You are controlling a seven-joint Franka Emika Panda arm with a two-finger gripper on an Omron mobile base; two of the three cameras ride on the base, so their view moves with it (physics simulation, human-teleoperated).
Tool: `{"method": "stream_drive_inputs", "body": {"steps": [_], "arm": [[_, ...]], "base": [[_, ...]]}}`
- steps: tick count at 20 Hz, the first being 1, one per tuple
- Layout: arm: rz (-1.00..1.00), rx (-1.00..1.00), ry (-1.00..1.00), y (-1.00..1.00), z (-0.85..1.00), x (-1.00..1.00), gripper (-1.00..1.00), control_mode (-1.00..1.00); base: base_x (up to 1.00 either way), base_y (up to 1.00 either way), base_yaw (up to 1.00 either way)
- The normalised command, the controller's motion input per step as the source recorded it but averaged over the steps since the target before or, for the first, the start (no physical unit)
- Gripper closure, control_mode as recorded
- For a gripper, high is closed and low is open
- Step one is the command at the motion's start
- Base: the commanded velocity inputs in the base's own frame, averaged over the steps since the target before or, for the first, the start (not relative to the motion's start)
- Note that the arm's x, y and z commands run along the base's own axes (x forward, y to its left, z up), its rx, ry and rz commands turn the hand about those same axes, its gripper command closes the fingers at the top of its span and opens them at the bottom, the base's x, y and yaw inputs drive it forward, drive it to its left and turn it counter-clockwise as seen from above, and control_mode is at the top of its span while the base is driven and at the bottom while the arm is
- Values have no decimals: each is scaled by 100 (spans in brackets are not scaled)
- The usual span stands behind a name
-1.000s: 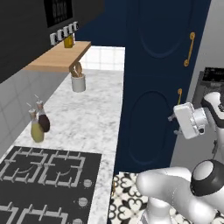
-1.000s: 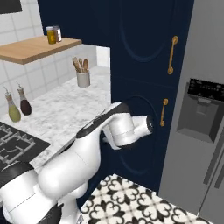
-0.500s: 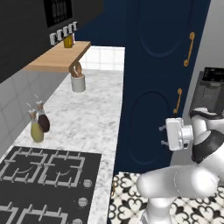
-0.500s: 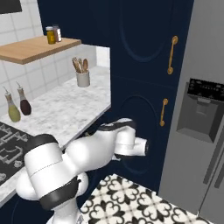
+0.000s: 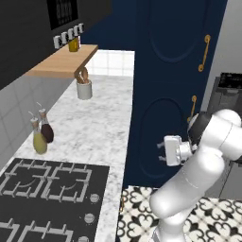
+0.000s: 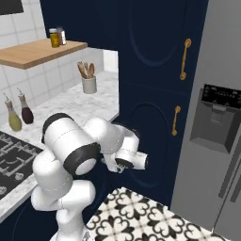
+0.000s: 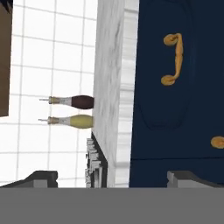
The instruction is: Take a straw from the drawer in front and place it inside the glass cup on the dining counter.
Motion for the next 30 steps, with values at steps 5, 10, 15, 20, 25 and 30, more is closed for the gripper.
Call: {"method": "stream_drive_inputs", "body": {"steps": [5,10,15,20,25,30], "arm": [[0,0,-18,47,-43,37,-100,-100],[0,0,-12,39,-32,41,-100,-100],[1,0,-6,34,-22,50,-100,-100],[1,0,-2,27,-12,46,-100,-100],[0,0,0,28,-20,43,-100,-100],[0,0,0,28,-28,32,-100,-100]], "base": [[0,0,0],[0,0,0],[0,0,0],[0,0,0],[0,0,0],[0,0,0]]}}
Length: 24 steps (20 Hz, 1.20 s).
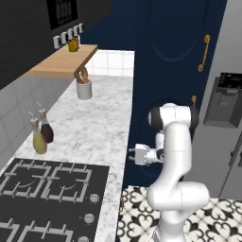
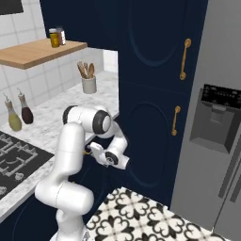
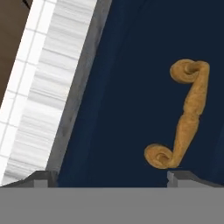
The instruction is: Take a straw from the drawer in front and place it inside the glass cup on the dining counter.
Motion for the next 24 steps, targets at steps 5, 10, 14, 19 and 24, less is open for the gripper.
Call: {"method": "stream_drive_inputs", "body": {"steps": [5,10,14,19,24], "arm": [[0,0,0,14,-35,24,-100,-100],[0,0,0,11,-39,24,-100,-100],[0,0,0,6,-33,32,-100,-100],[0,0,0,5,-23,44,-100,-100],[0,0,0,12,-6,10,100,-100]], "base": [[0,0,0],[0,0,0],[0,0,0],[0,0,0],[0,0,0]]}}
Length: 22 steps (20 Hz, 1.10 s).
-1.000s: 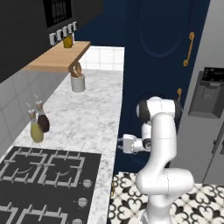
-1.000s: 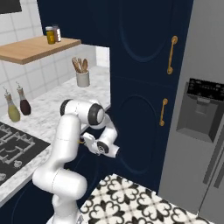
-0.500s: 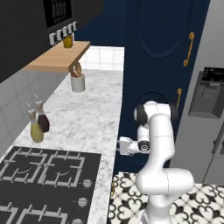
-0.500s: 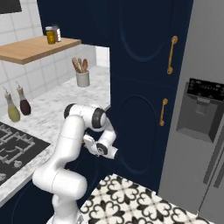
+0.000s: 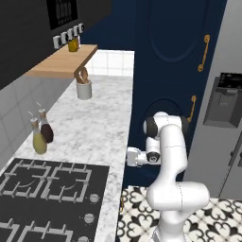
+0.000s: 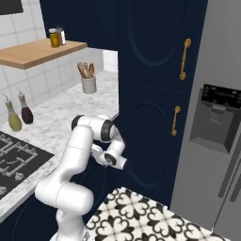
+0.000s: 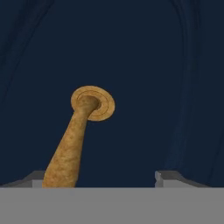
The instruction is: Take a straw from the drawer in front and place it inside the glass cup on the dining counter.
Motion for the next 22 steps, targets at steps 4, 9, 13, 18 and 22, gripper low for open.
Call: {"method": "stream_drive_inputs", "body": {"steps": [4,9,13,18,22], "arm": [[0,0,0,-35,0,-15,100,-100],[0,0,0,-94,0,-28,100,-100],[-1,0,0,-100,1,-23,100,-100],[-1,0,2,-100,0,-16,100,-100],[0,0,5,-100,0,-14,100,-100]], "base": [[0,0,0],[0,0,0],[0,0,0],[0,0,0],[0,0,0]]}}
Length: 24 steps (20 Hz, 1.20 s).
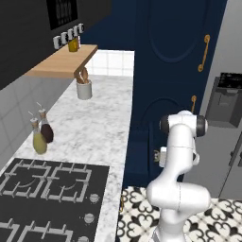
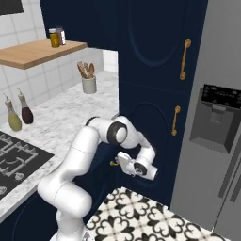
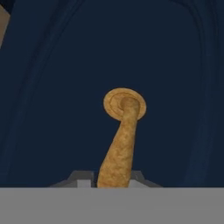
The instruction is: Take a straw from the drawer in front and place it inside the glass cup on the dining counter.
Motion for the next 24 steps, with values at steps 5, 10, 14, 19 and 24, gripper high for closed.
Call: {"method": "stream_drive_inputs", "body": {"steps": [5,10,14,19,24], "arm": [[0,0,7,-100,0,-12,100,-100],[0,0,6,-100,0,-10,100,-100],[0,0,9,-81,6,0,-100,-100],[-3,-2,5,-75,18,-12,-100,-100],[-8,-12,-9,-15,84,-54,-100,-100]], "base": [[0,0,0],[0,0,0],[0,0,0],[0,0,0],[0,0,0]]}}
